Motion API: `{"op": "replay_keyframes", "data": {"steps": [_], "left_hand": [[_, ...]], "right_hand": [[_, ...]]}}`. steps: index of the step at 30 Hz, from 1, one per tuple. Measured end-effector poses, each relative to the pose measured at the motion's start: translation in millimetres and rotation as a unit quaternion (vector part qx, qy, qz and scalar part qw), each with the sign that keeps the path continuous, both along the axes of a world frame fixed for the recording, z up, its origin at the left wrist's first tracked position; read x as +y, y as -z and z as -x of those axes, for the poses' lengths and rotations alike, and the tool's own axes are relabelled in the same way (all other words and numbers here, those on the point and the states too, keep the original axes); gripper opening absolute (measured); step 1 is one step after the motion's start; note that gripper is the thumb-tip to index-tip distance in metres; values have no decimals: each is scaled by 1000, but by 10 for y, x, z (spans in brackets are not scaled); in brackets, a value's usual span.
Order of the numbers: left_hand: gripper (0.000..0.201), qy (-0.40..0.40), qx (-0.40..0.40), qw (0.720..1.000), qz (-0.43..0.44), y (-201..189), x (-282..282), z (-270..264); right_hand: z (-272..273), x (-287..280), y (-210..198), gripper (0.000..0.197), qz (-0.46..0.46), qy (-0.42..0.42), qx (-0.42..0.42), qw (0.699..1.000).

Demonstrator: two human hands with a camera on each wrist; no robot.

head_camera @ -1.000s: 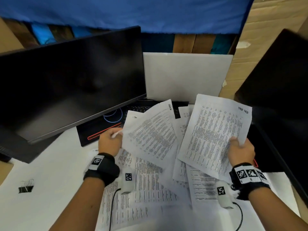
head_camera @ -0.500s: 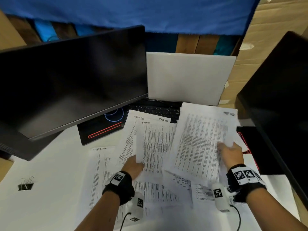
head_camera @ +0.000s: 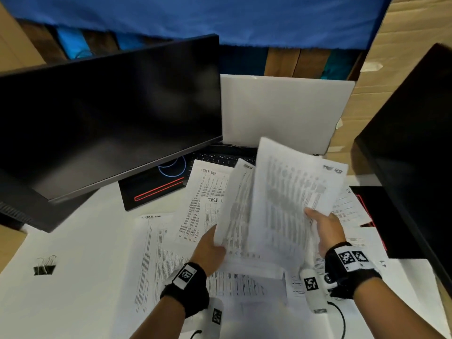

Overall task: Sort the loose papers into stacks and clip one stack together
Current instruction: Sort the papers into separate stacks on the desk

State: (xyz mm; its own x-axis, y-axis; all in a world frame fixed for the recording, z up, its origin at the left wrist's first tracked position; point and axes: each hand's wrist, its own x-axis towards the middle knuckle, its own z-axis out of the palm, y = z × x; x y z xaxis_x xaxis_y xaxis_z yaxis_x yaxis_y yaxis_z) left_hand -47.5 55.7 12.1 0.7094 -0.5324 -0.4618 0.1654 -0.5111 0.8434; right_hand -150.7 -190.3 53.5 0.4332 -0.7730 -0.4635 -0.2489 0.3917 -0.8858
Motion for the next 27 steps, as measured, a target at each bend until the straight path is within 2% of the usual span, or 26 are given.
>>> {"op": "replay_keyframes", "data": {"steps": [3, 5, 10, 15, 18, 21, 25, 27], "left_hand": [[25, 1, 26, 997, 78, -129, -68, 43], [21, -3, 57, 992, 109, -187, -110, 12], [36, 23, 66, 993, 92, -201, -181, -121], [33, 52, 93, 992, 72, -213, -206, -165], [26, 47, 115, 989, 81, -205, -196, -160], [25, 37, 130, 986, 93, -192, -185, -150], [33, -7, 174, 977, 119, -194, -193, -122], [33, -48, 195, 971, 127, -213, -190, -106]], "right_hand": [[-53, 59, 65, 34, 29, -35, 36, 998], [-78, 65, 92, 35, 42, -54, 54, 996], [-140, 16, 93, 35, 46, -81, 81, 992], [-156, 5, 56, 34, 37, -108, 80, 990], [-92, 0, 50, 48, 63, -94, 73, 991], [-9, -23, 71, 63, 42, -62, 73, 995], [44, 1, 45, 41, -8, -73, 99, 992], [42, -1, 31, 45, -27, -66, 110, 991]]}}
